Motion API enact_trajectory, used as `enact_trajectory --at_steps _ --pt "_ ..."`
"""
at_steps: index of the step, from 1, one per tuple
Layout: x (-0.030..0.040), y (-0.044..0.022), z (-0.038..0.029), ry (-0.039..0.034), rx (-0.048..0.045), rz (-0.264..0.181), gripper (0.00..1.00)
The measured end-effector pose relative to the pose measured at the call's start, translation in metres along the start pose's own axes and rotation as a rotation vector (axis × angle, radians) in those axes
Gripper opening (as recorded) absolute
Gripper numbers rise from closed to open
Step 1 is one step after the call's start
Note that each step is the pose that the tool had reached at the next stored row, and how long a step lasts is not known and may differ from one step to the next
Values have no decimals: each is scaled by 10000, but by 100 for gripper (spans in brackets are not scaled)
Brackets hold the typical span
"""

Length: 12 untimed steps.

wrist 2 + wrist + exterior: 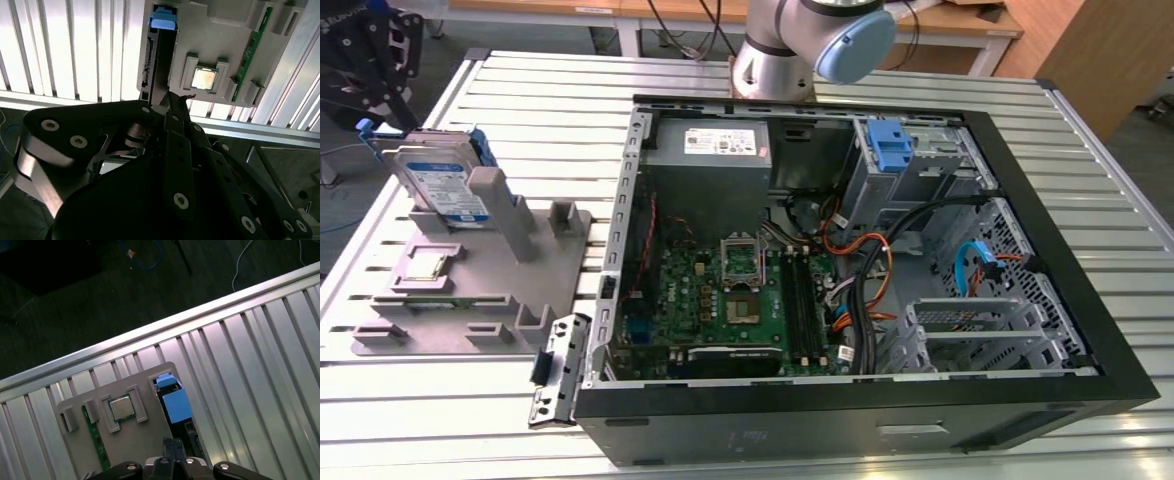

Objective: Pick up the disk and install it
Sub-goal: 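Pick up the disk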

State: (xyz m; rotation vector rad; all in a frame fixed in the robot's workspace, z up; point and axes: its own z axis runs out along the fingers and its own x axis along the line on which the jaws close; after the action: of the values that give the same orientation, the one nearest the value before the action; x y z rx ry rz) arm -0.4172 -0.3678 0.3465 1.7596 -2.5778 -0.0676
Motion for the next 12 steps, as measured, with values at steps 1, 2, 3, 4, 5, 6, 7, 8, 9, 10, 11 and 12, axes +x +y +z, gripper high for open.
enact_trajectory --at_steps 1,2,3,4,5,6,7,8,9,10,11,12 --pt "0 0 0 4 -2 -134 10" --pt "0 0 1 6 -5 -258 10" --pt "0 0 1 6 -9 -378 10" --pt "0 0 1 2 -14 -495 10" --pt "-1 0 2 -3 -20 -618 10" --pt "0 0 3 -7 -23 -723 10" --pt "0 0 3 -6 -25 -797 10" --pt "0 0 4 -6 -24 -827 10" --pt "0 0 4 -5 -25 -841 10" --pt "0 -2 5 -6 -23 -851 10" --pt "-2 -5 6 -7 -22 -859 10" --pt "-4 -10 4 -4 -24 -869 10"
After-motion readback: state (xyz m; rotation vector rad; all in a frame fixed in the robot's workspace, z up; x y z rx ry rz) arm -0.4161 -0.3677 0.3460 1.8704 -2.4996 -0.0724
